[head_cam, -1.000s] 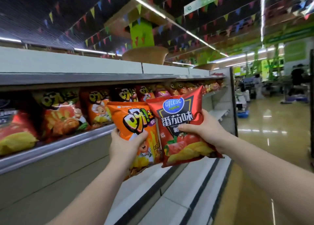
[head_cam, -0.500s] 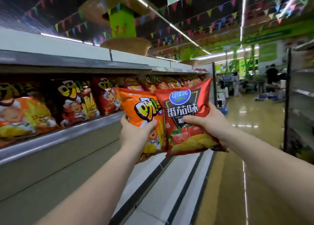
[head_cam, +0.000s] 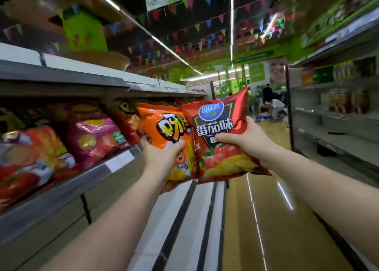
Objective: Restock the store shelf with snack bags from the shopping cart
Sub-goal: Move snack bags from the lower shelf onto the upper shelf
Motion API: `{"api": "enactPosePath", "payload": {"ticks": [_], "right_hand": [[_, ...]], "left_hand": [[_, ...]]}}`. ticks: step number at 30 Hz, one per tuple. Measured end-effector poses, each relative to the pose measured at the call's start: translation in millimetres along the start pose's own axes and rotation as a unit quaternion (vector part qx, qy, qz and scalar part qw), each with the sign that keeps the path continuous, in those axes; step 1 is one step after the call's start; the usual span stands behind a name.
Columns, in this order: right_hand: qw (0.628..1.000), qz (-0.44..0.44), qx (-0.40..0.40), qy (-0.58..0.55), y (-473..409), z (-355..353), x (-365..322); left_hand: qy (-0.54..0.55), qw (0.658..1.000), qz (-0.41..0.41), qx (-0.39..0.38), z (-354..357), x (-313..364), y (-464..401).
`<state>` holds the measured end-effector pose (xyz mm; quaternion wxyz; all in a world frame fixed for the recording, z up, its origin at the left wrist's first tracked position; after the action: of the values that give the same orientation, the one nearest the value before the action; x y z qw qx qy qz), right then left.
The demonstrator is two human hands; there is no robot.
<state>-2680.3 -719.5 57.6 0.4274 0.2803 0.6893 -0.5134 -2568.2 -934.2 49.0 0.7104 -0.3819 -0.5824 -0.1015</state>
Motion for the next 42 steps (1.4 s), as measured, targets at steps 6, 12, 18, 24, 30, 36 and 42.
{"api": "enactPosePath", "payload": {"ticks": [6,12,18,24,30,36,42], "right_hand": [[1.000,-0.004,0.028,0.014,-91.5,-28.7,70.5],[1.000,0.015,0.021,0.011,-211.9,-56.0,159.6],[1.000,0.022,-0.023,0.001,-327.3,-56.0,215.7],[0.999,0.040,-0.023,0.023,-429.8,-42.6,284.3],[0.998,0.033,-0.012,0.042,-538.0,-40.0,330.7],[0.997,0.053,0.016,0.047,-637.5,-60.0,378.5],[0.997,0.059,0.015,0.042,-739.1,-83.7,450.5]], "left_hand": [[-0.019,1.000,0.008,-0.014,83.5,-54.5,-78.3],[-0.032,0.999,-0.008,-0.016,183.8,-113.2,-166.8],[-0.047,0.998,-0.035,0.016,248.6,-164.2,-256.0],[-0.051,0.998,-0.025,0.028,296.9,-219.3,-352.0],[-0.007,0.999,-0.036,0.001,362.5,-278.3,-456.6],[0.000,0.999,-0.036,-0.026,445.5,-313.4,-552.5],[0.001,0.999,-0.045,-0.029,530.1,-365.9,-630.5]]}}
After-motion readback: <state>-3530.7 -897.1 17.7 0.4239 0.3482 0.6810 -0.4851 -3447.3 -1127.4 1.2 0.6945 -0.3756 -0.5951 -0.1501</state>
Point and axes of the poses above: each hand's wrist, its own y-axis away from the middle knuckle, its own z-axis out of the palm, x = y × z, the point moved 9 cm from there along -y, towards the middle knuckle, and after that the axes turned 6 degrees about y, right-handed, at the moved point
